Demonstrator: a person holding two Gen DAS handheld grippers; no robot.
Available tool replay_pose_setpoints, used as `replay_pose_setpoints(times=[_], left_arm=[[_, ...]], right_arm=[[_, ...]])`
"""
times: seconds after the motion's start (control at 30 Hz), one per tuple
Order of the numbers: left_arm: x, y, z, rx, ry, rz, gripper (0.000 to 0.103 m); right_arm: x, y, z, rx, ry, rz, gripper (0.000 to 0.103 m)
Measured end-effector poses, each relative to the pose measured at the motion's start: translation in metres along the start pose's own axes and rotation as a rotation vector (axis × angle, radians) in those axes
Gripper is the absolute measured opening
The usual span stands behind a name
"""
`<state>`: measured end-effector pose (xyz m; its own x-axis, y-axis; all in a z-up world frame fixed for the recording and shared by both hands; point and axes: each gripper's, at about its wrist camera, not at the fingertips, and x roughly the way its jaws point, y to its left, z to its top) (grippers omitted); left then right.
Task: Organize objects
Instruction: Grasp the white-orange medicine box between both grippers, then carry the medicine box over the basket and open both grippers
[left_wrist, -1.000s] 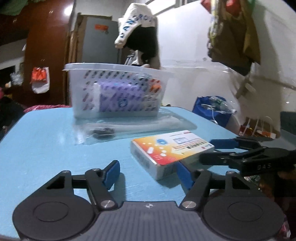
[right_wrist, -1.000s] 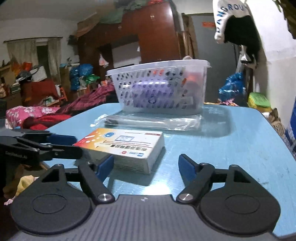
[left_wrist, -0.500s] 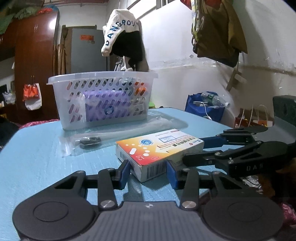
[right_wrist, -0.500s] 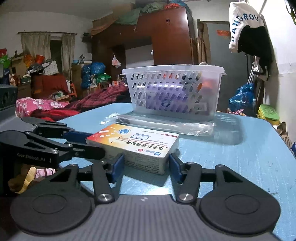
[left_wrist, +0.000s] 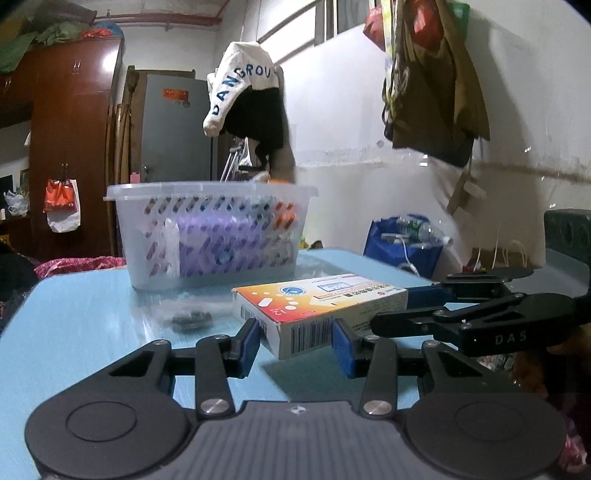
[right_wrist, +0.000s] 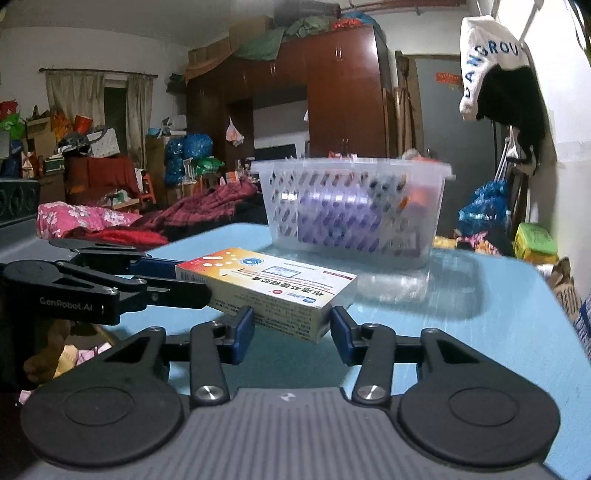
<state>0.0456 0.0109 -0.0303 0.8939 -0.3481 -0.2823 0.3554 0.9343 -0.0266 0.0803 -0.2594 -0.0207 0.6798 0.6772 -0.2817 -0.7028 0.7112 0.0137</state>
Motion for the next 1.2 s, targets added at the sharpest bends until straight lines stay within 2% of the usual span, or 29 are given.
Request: replay_pose_setpoints(times=[0.17,0.4,0.6,0.8,1.0,1.2], left_arm=[[-0.007,0.008,0.033,0.016,-0.059,0.011,0.047],[-0.001,0.022,0.104,0.067,-0.14,0.039,0.046],[0.029,0.041,0.148,0.061,-0.136,0.073,0.046],[0.072,0.071,0.158,0.017,-0.098,0.109,0.045],[0.117,0.101,0.151,-0.049,-0.011,0.164,0.044],[0.138,0.114,0.148,-0.06,0.06,0.211,0.044]], right_arm=[[0.001,-0.001,0.039,-0.027,-0.058,-0.006,0.049],[0.015,-0.015,0.107,-0.051,-0.121,-0.019,0.049],[0.048,-0.029,0.14,-0.031,-0.122,-0.049,0.048],[0.091,-0.041,0.148,-0.024,-0.068,-0.088,0.048],[0.134,-0.047,0.137,0.007,0.023,-0.116,0.046],[0.151,-0.055,0.132,0.042,0.092,-0.119,0.045]])
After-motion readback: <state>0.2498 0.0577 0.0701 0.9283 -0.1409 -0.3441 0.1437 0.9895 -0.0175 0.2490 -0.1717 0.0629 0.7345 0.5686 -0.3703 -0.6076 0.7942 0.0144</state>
